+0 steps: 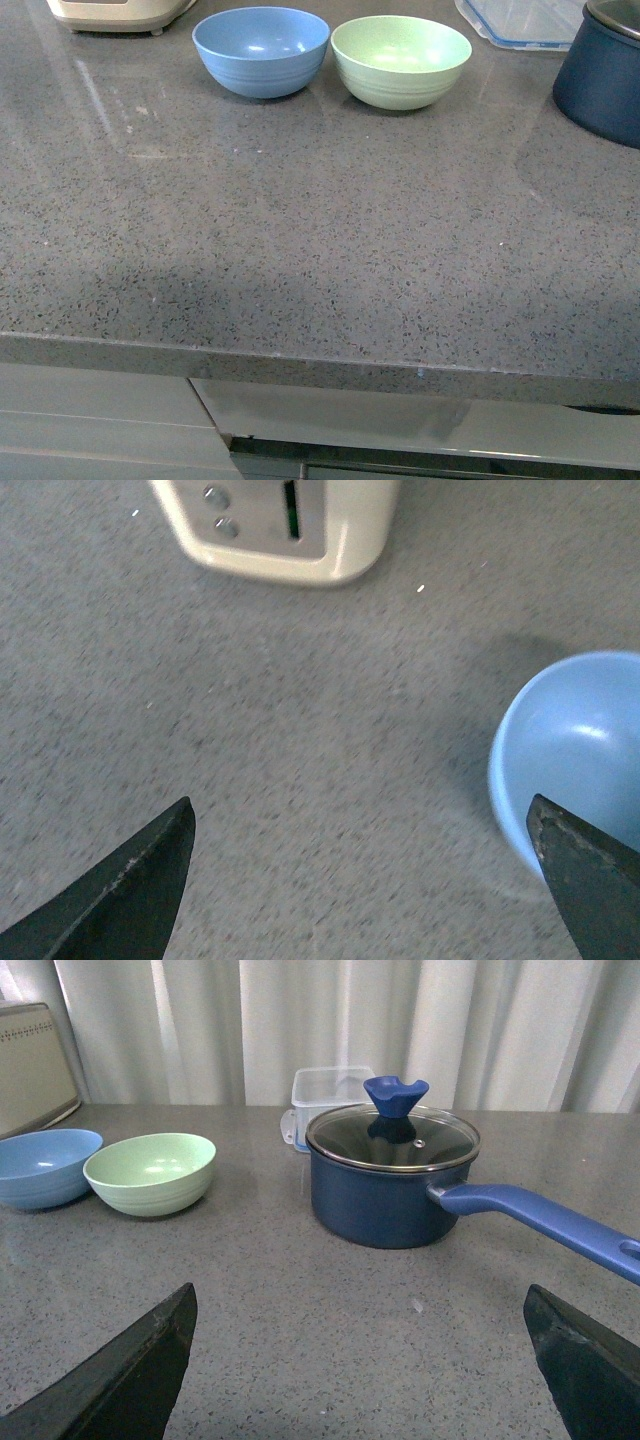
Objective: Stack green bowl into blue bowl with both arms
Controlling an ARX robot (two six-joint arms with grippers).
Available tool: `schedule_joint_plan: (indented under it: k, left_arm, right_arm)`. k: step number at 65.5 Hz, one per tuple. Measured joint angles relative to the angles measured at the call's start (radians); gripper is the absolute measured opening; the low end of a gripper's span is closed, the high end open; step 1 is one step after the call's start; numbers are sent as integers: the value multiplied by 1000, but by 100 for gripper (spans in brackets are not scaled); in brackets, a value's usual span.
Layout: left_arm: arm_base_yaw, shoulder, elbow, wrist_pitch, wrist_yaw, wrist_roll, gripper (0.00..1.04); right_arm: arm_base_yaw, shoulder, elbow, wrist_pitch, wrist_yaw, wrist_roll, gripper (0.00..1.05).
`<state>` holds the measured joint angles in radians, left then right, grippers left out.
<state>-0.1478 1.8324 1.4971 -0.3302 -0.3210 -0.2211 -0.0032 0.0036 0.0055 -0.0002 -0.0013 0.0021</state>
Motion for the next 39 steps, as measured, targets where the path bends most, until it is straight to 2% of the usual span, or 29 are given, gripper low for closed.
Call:
schedule_joint_plan:
  k: [8, 14, 39]
  left_arm:
    - [15, -193, -280, 19, -76, 16, 98]
    - [15, -267, -383, 18, -96, 13, 98]
    - [15, -283, -403, 18, -96, 13, 98]
  right_arm:
    - [0, 0, 0, 0, 0, 0, 95]
    - [0, 0, 0, 0, 0, 0, 95]
    - [0, 0, 0, 0, 0, 0, 95]
